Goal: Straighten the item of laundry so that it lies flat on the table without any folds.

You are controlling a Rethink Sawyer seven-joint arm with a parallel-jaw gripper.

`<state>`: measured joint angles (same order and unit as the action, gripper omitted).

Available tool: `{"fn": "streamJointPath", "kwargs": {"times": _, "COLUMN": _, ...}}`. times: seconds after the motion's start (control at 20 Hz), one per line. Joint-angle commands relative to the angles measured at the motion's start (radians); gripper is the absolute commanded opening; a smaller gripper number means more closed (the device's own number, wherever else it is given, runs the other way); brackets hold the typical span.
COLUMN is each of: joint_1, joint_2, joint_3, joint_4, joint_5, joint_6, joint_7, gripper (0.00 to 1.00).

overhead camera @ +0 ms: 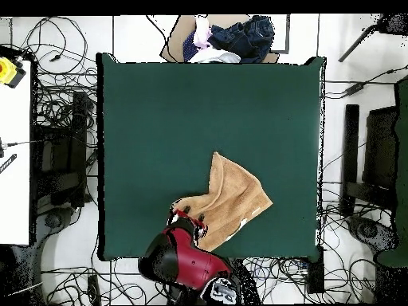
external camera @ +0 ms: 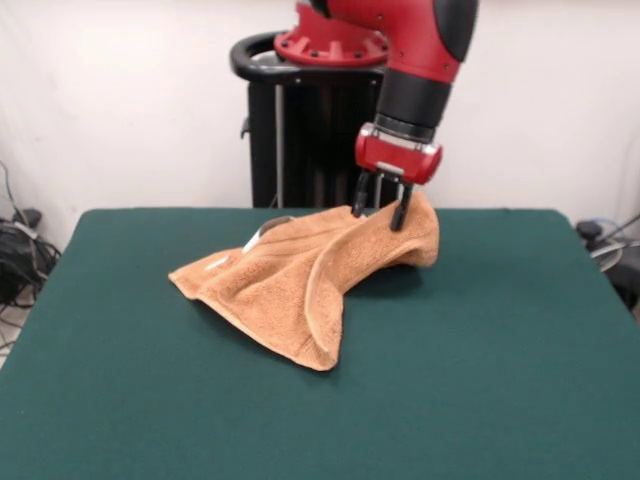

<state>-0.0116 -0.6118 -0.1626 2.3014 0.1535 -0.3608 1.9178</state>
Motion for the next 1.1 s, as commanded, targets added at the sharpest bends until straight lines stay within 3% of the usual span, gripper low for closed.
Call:
{"fn": "streamJointPath", "kwargs": {"times": 0.05, "joint_1": 0.022, "joint_2": 0.039, "joint_3": 0.104, "joint_4": -0.038, "joint_5": 0.045, "joint_6": -0.061, "joint_7": 0.280, "gripper": 1.00}}
{"fn": "streamJointPath", "kwargs": {"times": 0.1, "joint_1": 0.027, "joint_2": 0.044, "joint_3": 0.102, "joint_4": -0.037, "joint_5": 0.048, "joint_6": -0.081, "joint_7": 0.290, "gripper": 1.00}}
{"fn": "streamJointPath", "kwargs": {"times": 0.15, "joint_1": 0.019, "joint_2": 0.046, "joint_3": 0.111, "joint_4": -0.034, "joint_5": 0.046, "joint_6": -0.078, "joint_7": 0.298, "gripper": 0.00}}
{"fn": "streamJointPath", "kwargs": {"times": 0.3, "joint_1": -0.010, "joint_2": 0.055, "joint_3": 0.129, "joint_4": -0.032, "joint_5": 0.003, "joint_6": -0.132, "joint_7": 0.316, "gripper": 0.00}}
{"fn": "streamJointPath", "kwargs": {"times": 0.5, "joint_1": 0.003, "joint_2": 0.047, "joint_3": 0.136, "joint_4": -0.022, "joint_5": 0.041, "joint_6": -0.174, "joint_7": 0.361, "gripper": 0.00}}
{"fn": "streamJointPath", "kwargs": {"times": 1.1, "joint_1": 0.027, "joint_2": 0.026, "joint_3": 0.137, "joint_4": -0.040, "joint_5": 0.095, "joint_6": -0.113, "joint_7": 0.347, "gripper": 0.00}}
